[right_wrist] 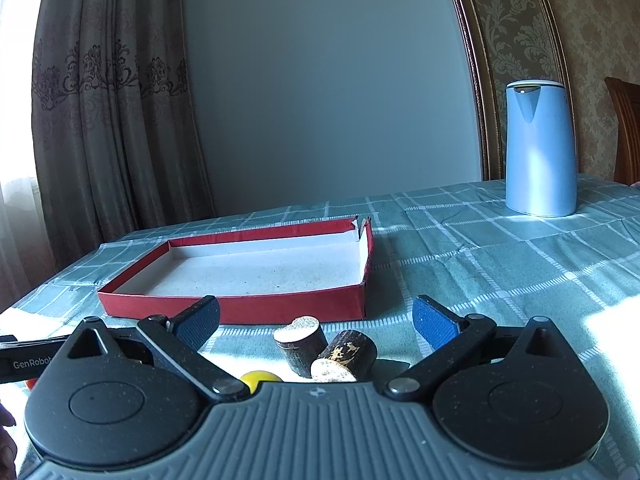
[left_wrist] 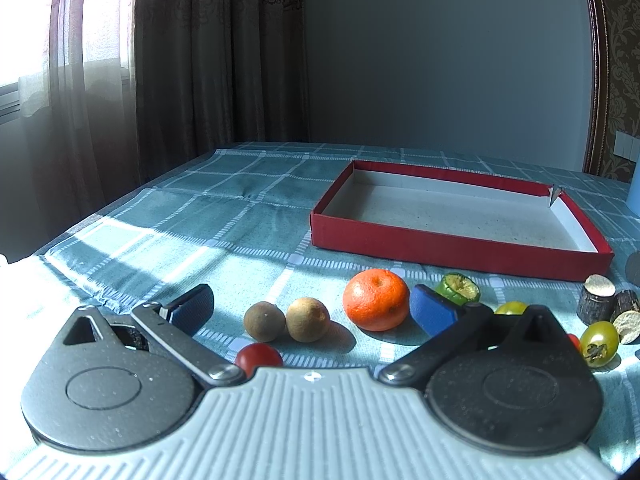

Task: Organize fruits
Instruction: 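Move the right tool toward the dark bark-covered wooden pieces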

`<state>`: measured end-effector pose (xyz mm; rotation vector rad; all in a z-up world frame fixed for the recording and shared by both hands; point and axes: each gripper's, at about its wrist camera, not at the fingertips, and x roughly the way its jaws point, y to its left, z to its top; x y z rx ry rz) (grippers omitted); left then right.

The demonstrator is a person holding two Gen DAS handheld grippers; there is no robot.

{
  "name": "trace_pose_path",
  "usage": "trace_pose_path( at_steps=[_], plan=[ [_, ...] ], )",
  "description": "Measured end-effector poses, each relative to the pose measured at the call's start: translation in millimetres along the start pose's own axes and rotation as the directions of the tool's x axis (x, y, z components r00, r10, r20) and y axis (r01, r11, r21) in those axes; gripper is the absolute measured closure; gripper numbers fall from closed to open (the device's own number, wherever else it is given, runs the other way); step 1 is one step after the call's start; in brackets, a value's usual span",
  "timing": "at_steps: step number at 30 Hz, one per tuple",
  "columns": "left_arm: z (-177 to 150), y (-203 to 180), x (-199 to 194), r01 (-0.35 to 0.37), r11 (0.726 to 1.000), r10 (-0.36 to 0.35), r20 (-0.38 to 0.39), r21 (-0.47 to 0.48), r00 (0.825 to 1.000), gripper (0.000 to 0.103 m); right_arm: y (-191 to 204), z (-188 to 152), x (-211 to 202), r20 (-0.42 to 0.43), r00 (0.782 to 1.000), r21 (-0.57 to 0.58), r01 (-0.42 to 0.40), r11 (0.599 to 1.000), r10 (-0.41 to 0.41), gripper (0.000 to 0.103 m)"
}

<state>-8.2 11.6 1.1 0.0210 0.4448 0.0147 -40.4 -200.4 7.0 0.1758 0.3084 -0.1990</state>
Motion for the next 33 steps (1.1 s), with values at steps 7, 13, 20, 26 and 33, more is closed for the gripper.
trace_pose_path(
  at_steps=[7, 13, 20, 26, 33],
  plan=[
    [-0.2, 0.3, 0.0, 0.001, 1.0, -0.001, 0.0, 0.001, 1.0, 0.0, 1.1, 0.0, 1.8, -0.011, 1.0, -0.004, 0.009, 1.0, -0.009, 0.0],
    [-0.5, 0.5, -0.2, 0.001, 1.0, -0.001, 0.0, 0.0, 1.0, 0.0, 2.7, 0.5, 3.2, -0.022, 1.0, -0.009, 0.016, 1.0, -0.016, 0.0],
    [-0.1, 1.8, -0.6, 0.001, 1.0, -0.001, -0.001, 0.0, 1.0, 0.0, 3.4, 1.3, 5.1, -0.037, 0.999, -0.01, 0.019, 1.0, -0.02, 0.0],
    [0.1, 3.2, -0.6, -0.001, 1.0, 0.001, -0.006, -0.001, 1.0, 0.0, 4.8, 1.6, 8.5, -0.057, 0.998, -0.019, 0.025, 0.999, -0.026, 0.0],
    [0.0, 2.8, -0.5, -0.001, 1.0, 0.001, -0.007, -0.002, 1.0, 0.0, 10.4, 1.2, 16.1, -0.106, 0.993, -0.055, 0.046, 0.997, -0.051, 0.0]
  ],
)
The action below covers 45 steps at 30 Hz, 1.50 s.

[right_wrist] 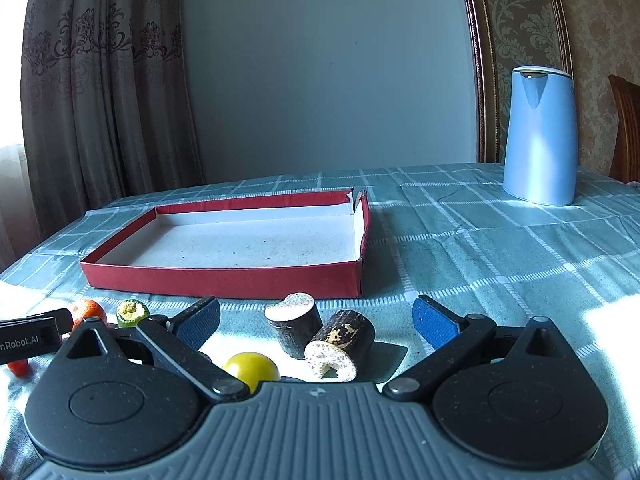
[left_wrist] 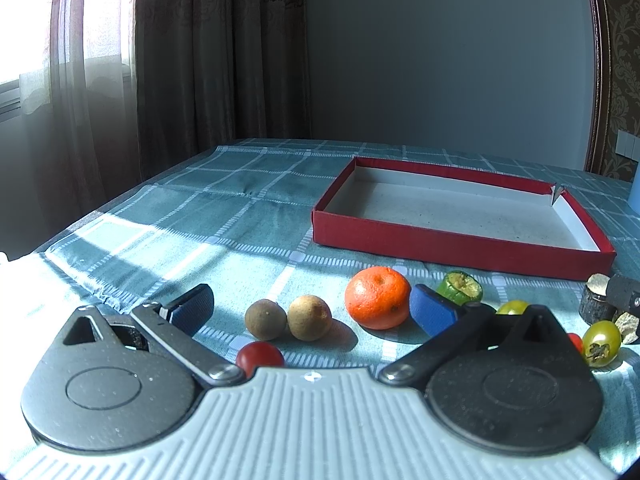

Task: Organize fruits
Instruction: 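Move the right tool toward the dark bark-covered wooden pieces, then grasp the dark square wooden block with the right tool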

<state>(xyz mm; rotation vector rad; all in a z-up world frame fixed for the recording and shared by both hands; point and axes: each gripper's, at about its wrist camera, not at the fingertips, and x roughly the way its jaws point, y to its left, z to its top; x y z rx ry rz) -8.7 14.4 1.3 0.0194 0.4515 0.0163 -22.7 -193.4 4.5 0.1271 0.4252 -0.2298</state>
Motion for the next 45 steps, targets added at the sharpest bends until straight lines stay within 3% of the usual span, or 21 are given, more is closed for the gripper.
trace_pose_path(
  at_steps=[19, 22, 27, 33, 34, 36, 38, 42, 45],
  plan=[
    [0.0, 0.4, -0.2, 0.001, 1.0, -0.001, 0.0, 0.0, 1.0, 0.0, 2.4, -0.7, 4.6, -0.031, 1.0, -0.012, 0.002, 1.0, -0.003, 0.0],
    [-1.2, 0.3, 0.5, -0.001, 1.0, 0.001, -0.001, -0.004, 1.0, 0.0, -9.4, 1.4, -0.8, -0.02, 0.997, 0.037, -0.068, 0.997, 0.069, 0.0],
    [-3.0, 0.3, 0.7, 0.0, 1.0, 0.0, 0.0, -0.007, 1.0, 0.0, -55.4, 9.9, -24.6, 0.06, 0.975, 0.069, -0.217, 0.974, 0.213, 0.0],
    [-2.6, 0.1, 1.1, -0.003, 1.0, 0.003, -0.001, -0.009, 1.0, 0.0, -85.3, 17.7, -39.2, 0.033, 0.967, -0.023, -0.251, 0.968, 0.251, 0.0],
    [-2.1, 0.0, 1.2, -0.004, 1.0, 0.004, -0.002, -0.009, 1.0, 0.0, -81.4, 16.1, -40.9, 0.028, 0.965, -0.057, -0.261, 0.964, 0.262, 0.006],
    [-2.1, 0.2, 0.8, -0.006, 1.0, 0.006, -0.002, -0.011, 1.0, 0.0, -67.5, 12.2, -40.5, -0.011, 0.951, -0.14, -0.307, 0.941, 0.308, 0.035],
    [-1.6, 0.9, 0.8, -0.006, 1.0, 0.006, -0.003, -0.018, 1.0, 0.0, -53.2, 7.5, -36.5, -0.056, 0.942, -0.201, -0.334, 0.921, 0.33, 0.047],
    [-0.9, 0.6, 0.9, -0.004, 1.0, 0.004, -0.003, -0.019, 1.0, 0.0, -44.7, 3.6, -20.3, -0.098, 0.953, -0.271, -0.301, 0.914, 0.285, 0.047],
    [-0.7, 0.9, 0.8, -0.002, 1.0, 0.002, -0.002, -0.021, 1.0, 0.0, -51.1, 6.4, -3.1, -0.157, 0.942, -0.264, -0.33, 0.906, 0.297, 0.047]
  ],
)
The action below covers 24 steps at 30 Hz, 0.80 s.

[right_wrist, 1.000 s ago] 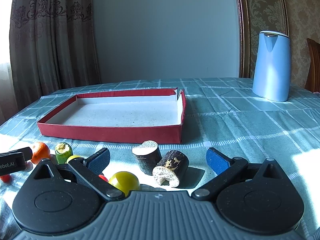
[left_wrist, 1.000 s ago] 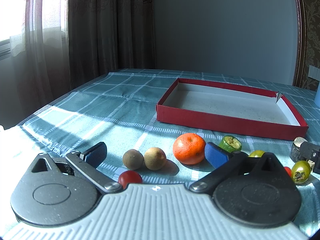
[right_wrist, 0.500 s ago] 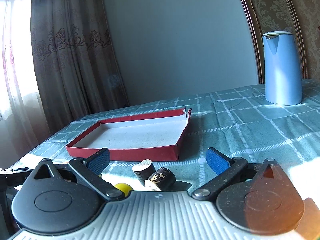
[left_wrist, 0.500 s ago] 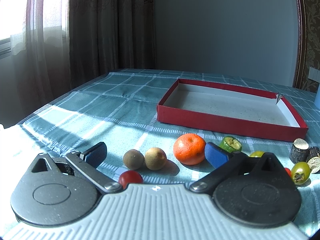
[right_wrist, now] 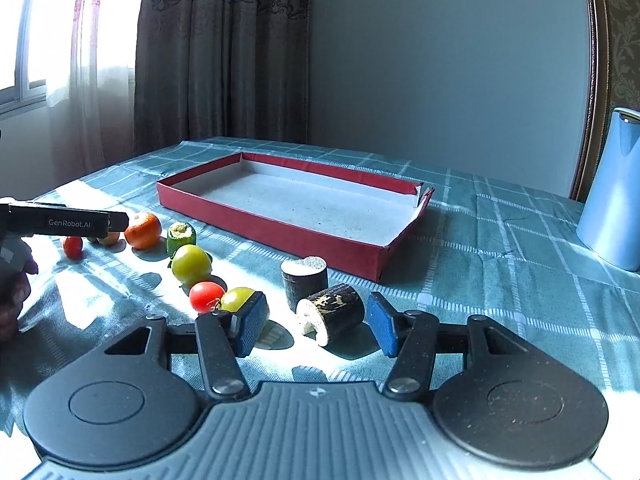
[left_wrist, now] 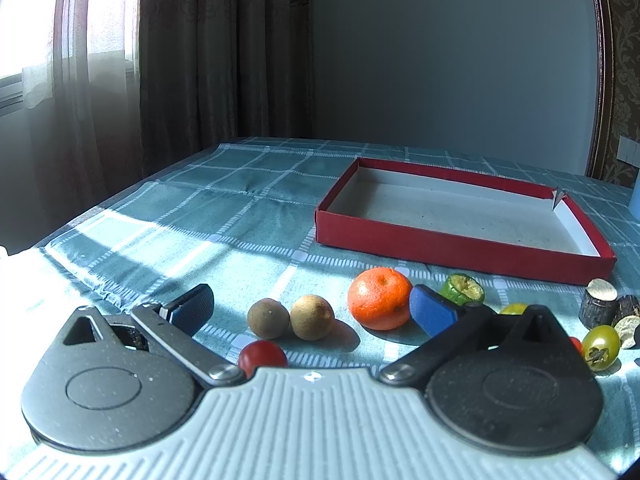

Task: Organize fruits
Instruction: 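Grasp the dark square wooden block with the right tool, then carry the wooden block into the red box and open the right tool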

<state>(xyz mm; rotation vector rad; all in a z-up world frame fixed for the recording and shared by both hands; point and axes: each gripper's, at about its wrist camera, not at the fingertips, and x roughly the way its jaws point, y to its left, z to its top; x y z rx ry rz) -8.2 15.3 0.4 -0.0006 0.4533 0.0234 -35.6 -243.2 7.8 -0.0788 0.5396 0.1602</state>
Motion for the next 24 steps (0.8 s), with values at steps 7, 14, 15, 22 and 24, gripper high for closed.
trace_pose_path(
  at_steps=[7, 14, 15, 22, 24],
  plan=[
    [0.1, -0.2, 1.1, 0.002, 1.0, -0.002, -0.006, 0.001, 1.0, 0.0, -17.6, 6.4, 25.9, -0.076, 0.996, -0.058, -0.043, 0.997, 0.038, 0.047],
    [-0.1, -1.8, 2.1, 0.003, 1.0, -0.003, -0.011, 0.004, 1.0, 0.0, -27.9, 5.8, 37.2, -0.089, 0.99, -0.031, -0.111, 0.993, 0.108, 0.067],
    [0.2, -1.7, 2.5, 0.003, 1.0, -0.003, -0.012, 0.004, 1.0, 0.0, -26.2, 5.7, 36.9, -0.087, 0.991, -0.039, -0.105, 0.994, 0.101, 0.067],
    [0.5, -2.9, 3.6, 0.002, 1.0, -0.002, -0.014, 0.01, 1.0, 0.0, -28.7, 31.0, 14.0, 0.043, 0.998, 0.014, -0.046, 0.999, 0.045, 0.068],
    [0.5, -2.1, 3.3, 0.001, 1.0, -0.001, -0.012, 0.005, 1.0, 0.0, -32.4, 50.1, 18.8, 0.075, 0.997, 0.037, 0.0, 0.999, -0.003, 0.068]
  ],
)
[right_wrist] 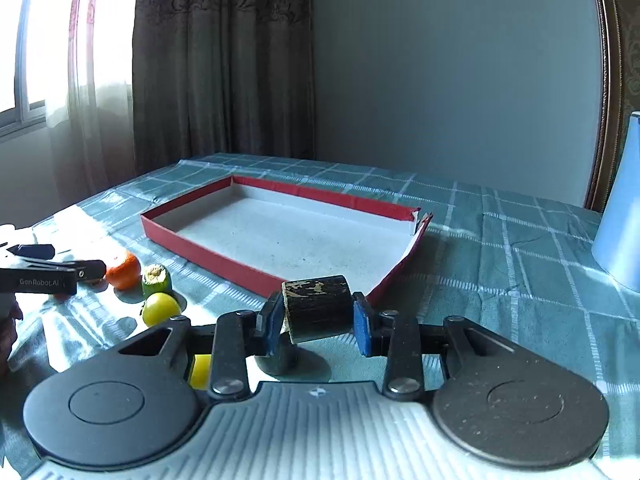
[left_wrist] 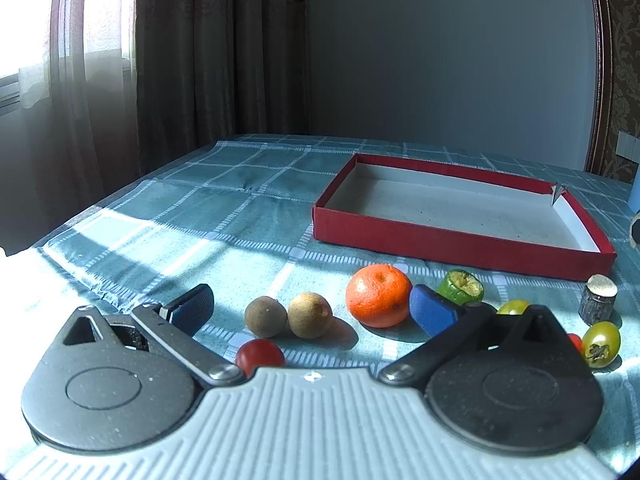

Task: Organize fruits
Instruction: 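Carry the wooden block into the red box and open the right tool, then withdraw the right tool and move the left tool toward the tangerine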

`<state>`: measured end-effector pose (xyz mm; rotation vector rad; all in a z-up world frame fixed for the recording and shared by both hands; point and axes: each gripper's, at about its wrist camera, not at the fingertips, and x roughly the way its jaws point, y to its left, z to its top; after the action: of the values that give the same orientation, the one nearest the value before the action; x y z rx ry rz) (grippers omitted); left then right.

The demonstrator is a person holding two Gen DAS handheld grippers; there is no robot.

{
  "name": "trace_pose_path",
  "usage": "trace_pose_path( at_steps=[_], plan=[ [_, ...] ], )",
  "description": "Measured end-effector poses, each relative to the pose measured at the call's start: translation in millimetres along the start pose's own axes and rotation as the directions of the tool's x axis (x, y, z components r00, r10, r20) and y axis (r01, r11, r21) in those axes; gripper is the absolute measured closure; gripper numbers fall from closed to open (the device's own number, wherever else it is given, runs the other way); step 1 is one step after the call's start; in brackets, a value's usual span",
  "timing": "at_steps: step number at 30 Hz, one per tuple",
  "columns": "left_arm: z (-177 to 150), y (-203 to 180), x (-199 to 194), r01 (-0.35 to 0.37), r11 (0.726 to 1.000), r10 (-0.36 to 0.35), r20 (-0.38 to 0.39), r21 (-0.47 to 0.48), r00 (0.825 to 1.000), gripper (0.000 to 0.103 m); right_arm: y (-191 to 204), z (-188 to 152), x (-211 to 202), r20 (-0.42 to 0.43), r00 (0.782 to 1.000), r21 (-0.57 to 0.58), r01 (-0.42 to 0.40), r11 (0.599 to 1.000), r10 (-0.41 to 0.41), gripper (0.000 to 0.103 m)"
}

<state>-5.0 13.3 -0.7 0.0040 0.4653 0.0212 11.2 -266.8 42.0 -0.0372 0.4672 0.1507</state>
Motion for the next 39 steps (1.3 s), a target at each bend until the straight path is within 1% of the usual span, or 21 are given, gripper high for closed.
trace_pose_path(
  at_steps=[4, 6, 10, 14, 15, 17, 18, 19, 20, 21, 23, 25, 27, 28, 29, 30, 31, 33, 35, 37, 39],
  plan=[
    [-0.1, 1.9, -0.4, 0.0, 1.0, 0.0, 0.001, -0.009, 1.0, 0.0, 3.8, 21.0, 34.2, -0.02, 0.997, -0.043, 0.078, 0.996, -0.079, 0.068],
    [0.1, 2.7, -0.4, 0.003, 1.0, -0.003, 0.001, -0.012, 1.0, 0.0, 4.5, 25.0, 56.4, -0.052, 0.994, -0.055, 0.093, 0.994, -0.096, 0.068],
    [0.2, 4.0, -0.6, 0.007, 1.0, -0.007, -0.001, -0.017, 1.0, 0.0, 9.2, 20.9, 86.7, -0.102, 0.984, -0.102, 0.138, 0.985, -0.148, 0.068],
    [0.4, 6.0, 0.7, 0.013, 1.0, -0.013, -0.01, -0.027, 1.0, 0.0, 8.6, 10.2, 103.9, -0.165, 0.971, -0.126, 0.153, 0.98, -0.173, 0.067],
    [0.4, 6.8, 0.9, 0.014, 0.999, -0.015, -0.012, -0.032, 1.0, 0.0, 8.2, 8.0, 101.5, -0.15, 0.973, -0.117, 0.161, 0.98, -0.178, 0.067],
    [0.7, 12.2, 1.8, 0.028, 0.998, -0.029, -0.022, -0.055, 0.999, 0.0, 5.8, 7.9, 91.8, -0.112, 0.977, -0.085, 0.169, 0.982, -0.178, 0.057],
    [0.4, 15.2, 1.5, 0.042, 0.997, -0.043, -0.024, -0.068, 0.999, 0.0, 3.9, 8.7, 80.1, -0.079, 0.977, -0.057, 0.193, 0.979, -0.198, 0.042],
    [-0.4, 19.2, 0.2, 0.062, 0.995, -0.064, -0.029, -0.078, 0.997, 0.0, 1.9, 9.1, 70.9, -0.051, 0.976, -0.038, 0.211, 0.977, -0.213, 0.033],
    [-2.1, 22.5, -2.1, 0.075, 0.994, -0.078, -0.037, -0.081, 0.996, 0.0, -1.1, 8.9, 57.4, -0.009, 0.973, -0.01, 0.229, 0.973, -0.229, 0.021],
    [-3.8, 25.7, -4.3, 0.081, 0.993, -0.085, -0.039, -0.082, 0.996, 0.0, -5.4, 7.9, 41.3, 0.032, 0.969, 0.024, 0.243, 0.97, -0.244, 0.017],
    [-9.8, 35.5, -14.3, 0.092, 0.992, -0.094, -0.02, -0.082, 0.995, 0.0, -12.3, 1.3, 23.6, 0.058, 0.965, 0.065, 0.251, 0.966, -0.255, 0.017],
    [-16.9, 47.1, -26.2, 0.105, 0.991, -0.103, 0.028, -0.085, 0.994, 0.0, -19.2, -11.0, 13.3, 0.056, 0.961, 0.095, 0.266, 0.959, -0.272, 0.017],
    [-21.5, 58.0, -34.2, 0.131, 0.987, -0.125, 0.065, -0.089, 0.99, 0.0, -24.7, -20.5, 11.8, 0.037, 0.961, 0.107, 0.271, 0.957, -0.276, 0.017],
    [-23.9, 64.7, -40.7, 0.147, 0.984, -0.138, 0.096, -0.099, 0.986, 0.0, -26.3, -22.6, 13.0, 0.027, 0.962, 0.112, 0.268, 0.957, -0.273, 0.017],
    [-25.2, 68.0, -44.1, 0.152, 0.983, -0.14, 0.111, -0.106, 0.984, 0.0, -27.5, -24.9, 15.3, 0.013, 0.964, 0.119, 0.262, 0.958, -0.265, 0.017],
    [-25.1, 69.9, -47.8, 0.151, 0.984, -0.141, 0.101, -0.1, 0.985, 0.0, -27.7, -26.0, 18.5, -0.002, 0.967, 0.124, 0.254, 0.959, -0.255, 0.017],
    [-23.8, 72.6, -52.5, 0.168, 0.979, -0.153, 0.129, -0.113, 0.98, 0.0, -28.1, -26.1, 21.2, -0.015, 0.969, 0.129, 0.247, 0.96, -0.248, 0.017],
    [-19.2, 68.6, -57.0, 0.188, 0.978, -0.174, 0.141, -0.093, 0.975, 0.0, -27.7, -28.1, 23.9, -0.033, 0.973, 0.136, 0.231, 0.963, -0.228, 0.017],
    [-11.7, 56.9, -62.1, 0.194, 0.98, -0.185, 0.174, -0.035, 0.967, 0.0, -26.5, -29.2, 25.9, -0.041, 0.973, 0.132, 0.231, 0.964, -0.228, 0.017],
    [-2.0, 39.6, -61.7, 0.204, 0.977, -0.212, 0.194, 0.059, 0.958, 0.0, -26.7, -30.0, 25.6, -0.044, 0.972, 0.14, 0.234, 0.962, -0.23, 0.017],
    [7.2, 21.6, -53.0, 0.188, 0.968, -0.216, 0.178, 0.164, 0.96, 0.002, -29.4, -30.6, 26.6, -0.052, 0.973, 0.155, 0.229, 0.961, -0.224, 0.017]
  ],
)
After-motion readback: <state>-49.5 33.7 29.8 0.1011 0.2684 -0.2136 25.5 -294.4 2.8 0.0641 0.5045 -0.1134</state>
